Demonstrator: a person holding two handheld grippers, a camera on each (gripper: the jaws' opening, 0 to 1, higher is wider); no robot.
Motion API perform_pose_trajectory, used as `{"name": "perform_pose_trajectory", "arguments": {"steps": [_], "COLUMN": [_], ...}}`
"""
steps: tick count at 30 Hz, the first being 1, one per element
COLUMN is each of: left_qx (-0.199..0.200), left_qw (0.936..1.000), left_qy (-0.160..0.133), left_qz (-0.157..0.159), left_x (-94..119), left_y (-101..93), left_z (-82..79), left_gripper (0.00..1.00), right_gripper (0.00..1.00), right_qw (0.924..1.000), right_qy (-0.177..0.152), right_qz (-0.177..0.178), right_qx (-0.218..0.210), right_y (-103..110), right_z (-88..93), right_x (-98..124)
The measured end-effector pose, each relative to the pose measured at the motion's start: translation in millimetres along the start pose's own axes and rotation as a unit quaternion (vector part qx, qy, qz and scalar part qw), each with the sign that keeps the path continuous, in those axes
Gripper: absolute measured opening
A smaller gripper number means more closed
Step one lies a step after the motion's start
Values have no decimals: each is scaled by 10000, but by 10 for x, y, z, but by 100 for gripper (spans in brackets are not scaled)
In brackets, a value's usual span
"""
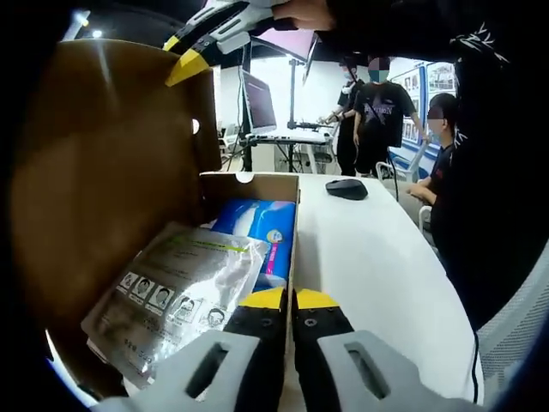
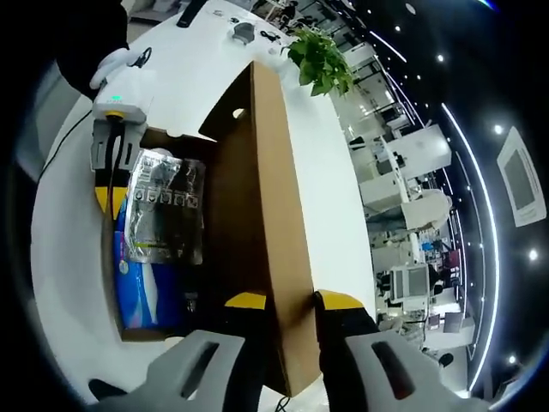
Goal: Operate the shoe box by opening the lid, removing the specified soft item, and placing it in the target area until the item is outside and the box remains undamaged.
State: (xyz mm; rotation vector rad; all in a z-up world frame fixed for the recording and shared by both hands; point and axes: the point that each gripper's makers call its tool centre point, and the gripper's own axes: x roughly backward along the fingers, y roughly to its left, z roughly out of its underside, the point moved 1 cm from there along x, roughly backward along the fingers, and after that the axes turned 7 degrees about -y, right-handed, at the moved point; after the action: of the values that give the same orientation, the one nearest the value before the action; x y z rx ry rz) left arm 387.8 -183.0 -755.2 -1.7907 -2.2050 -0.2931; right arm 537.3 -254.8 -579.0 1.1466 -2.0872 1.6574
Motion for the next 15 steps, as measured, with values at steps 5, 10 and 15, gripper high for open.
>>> {"name": "perform_pose_trajectory", "arguments": {"steps": [5,10,15], "left_qx": [110,53,-18], "left_qw": [9999,9999,9999], "left_qy": [-50,-112,-85], "left_qz": [-16,55,65], "left_x": [-5,0,-7], "left_y": [-16,-11,1], "left_z": [-2,-9,-12], "left_gripper": [1,1,1], "right_gripper": [17,17,17], "right_qw": [10000,10000,10000], "right_qy": [16,8,14], "right_qz": [-9,-26,-4], "right_qx": [-11,49,7], "right_y": [-2,5,-23], "right_z": [2,-4,0], "right_x": [-2,-3,-24]}}
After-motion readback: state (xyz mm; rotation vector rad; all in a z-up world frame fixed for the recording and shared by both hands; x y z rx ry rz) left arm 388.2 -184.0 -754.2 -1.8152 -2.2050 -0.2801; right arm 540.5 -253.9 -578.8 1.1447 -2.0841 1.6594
